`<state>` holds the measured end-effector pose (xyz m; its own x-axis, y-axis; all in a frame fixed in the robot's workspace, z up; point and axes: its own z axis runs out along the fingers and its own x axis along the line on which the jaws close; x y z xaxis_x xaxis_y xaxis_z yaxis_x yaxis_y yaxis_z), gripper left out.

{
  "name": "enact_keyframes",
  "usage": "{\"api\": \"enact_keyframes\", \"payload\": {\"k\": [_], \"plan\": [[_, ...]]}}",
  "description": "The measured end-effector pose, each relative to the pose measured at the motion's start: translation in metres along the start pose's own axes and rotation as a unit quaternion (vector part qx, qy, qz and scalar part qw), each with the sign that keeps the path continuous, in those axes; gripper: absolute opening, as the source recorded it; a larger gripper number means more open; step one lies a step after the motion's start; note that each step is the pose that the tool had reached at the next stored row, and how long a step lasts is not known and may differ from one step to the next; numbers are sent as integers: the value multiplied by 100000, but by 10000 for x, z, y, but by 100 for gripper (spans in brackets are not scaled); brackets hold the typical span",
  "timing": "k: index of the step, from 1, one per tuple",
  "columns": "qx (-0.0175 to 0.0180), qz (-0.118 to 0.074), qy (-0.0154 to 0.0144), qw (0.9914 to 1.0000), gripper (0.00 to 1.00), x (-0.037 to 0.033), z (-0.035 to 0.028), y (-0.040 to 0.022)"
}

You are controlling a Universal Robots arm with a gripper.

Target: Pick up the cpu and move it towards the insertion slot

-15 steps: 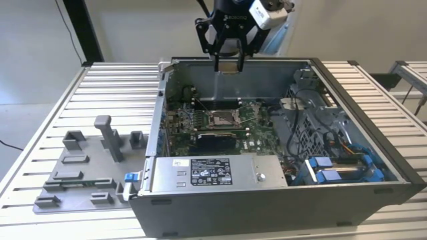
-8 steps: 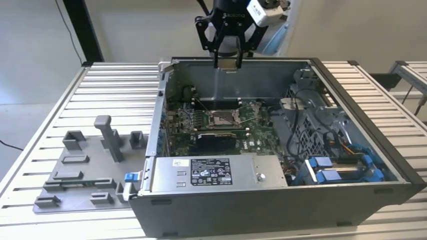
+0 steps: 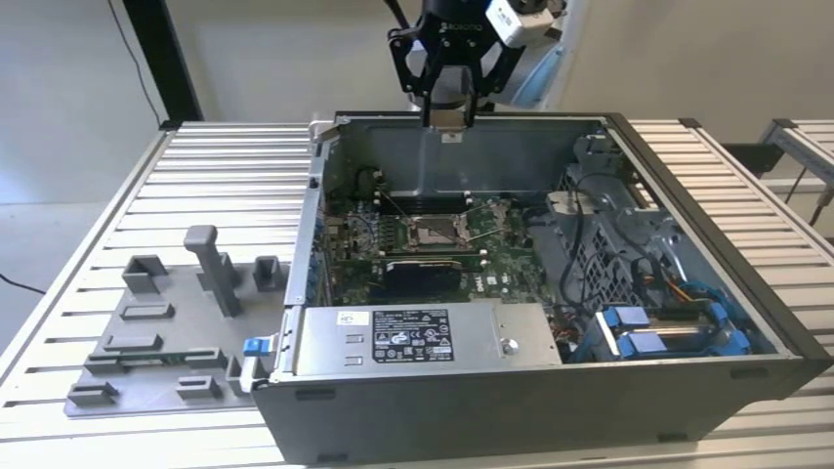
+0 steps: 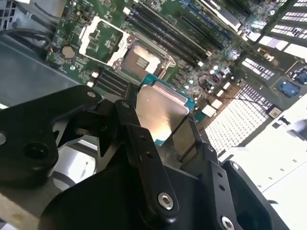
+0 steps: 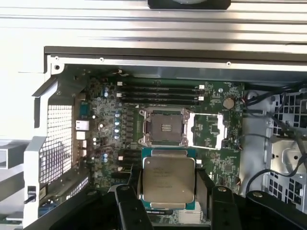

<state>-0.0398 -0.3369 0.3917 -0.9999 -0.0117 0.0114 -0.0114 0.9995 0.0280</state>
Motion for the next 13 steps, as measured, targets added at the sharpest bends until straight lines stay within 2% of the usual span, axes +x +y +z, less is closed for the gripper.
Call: {"api": "enact_keyframes", "payload": {"k": [9,13], "plan": [[-2,1,-2,100000,0,-51,41,221],[1,6,0,100000,0,-54,46,260]]}}
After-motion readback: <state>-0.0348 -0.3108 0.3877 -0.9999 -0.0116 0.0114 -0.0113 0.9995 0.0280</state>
